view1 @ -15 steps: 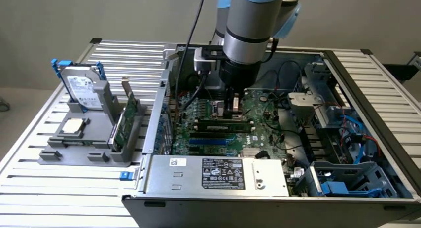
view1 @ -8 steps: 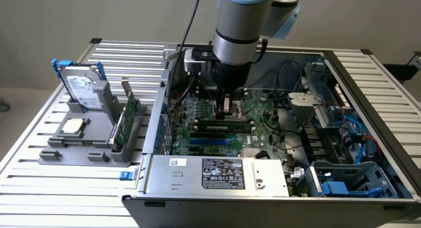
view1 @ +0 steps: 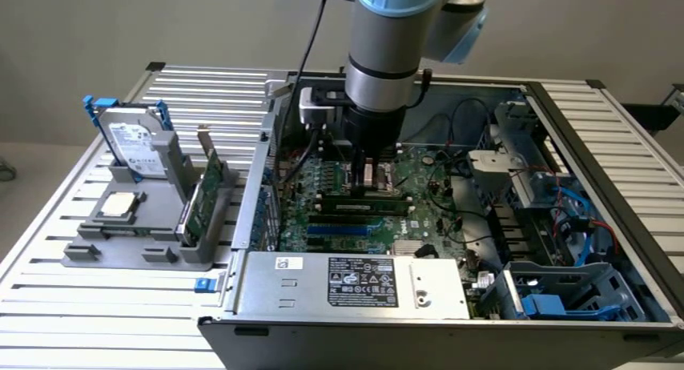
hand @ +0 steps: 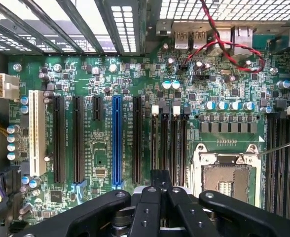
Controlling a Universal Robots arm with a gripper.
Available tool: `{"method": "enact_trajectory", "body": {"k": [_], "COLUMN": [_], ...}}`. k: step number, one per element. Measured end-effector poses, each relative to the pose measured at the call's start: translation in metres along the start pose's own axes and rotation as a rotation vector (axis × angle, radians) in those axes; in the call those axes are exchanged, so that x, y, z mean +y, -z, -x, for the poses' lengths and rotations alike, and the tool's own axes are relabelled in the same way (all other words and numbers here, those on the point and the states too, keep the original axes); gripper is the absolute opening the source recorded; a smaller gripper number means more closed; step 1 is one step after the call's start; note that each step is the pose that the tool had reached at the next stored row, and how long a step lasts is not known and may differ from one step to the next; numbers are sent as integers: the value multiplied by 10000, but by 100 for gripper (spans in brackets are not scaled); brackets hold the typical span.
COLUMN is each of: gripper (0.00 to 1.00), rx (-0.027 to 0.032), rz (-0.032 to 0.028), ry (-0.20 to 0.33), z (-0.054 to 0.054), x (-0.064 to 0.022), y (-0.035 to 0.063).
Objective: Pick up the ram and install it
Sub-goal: 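Press down the ram until it locks into place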
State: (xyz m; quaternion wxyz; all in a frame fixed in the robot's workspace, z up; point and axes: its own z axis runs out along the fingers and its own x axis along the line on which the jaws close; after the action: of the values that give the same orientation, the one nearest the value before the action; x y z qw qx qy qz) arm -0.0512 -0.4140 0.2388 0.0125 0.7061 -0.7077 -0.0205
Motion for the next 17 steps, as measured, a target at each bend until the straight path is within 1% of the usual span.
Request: {"method": "enact_trajectory", "body": {"k": [3, 7, 14, 17], "gripper": [11, 11, 11, 11], "rx": [2, 3, 1, 14], "rz": [1, 1, 1, 7], "ry": [23, 33, 34, 34], "z": [0, 0, -1, -3], "x": [-10, -54, -61, -61], "y": [-15, -19, -92, -116]}}
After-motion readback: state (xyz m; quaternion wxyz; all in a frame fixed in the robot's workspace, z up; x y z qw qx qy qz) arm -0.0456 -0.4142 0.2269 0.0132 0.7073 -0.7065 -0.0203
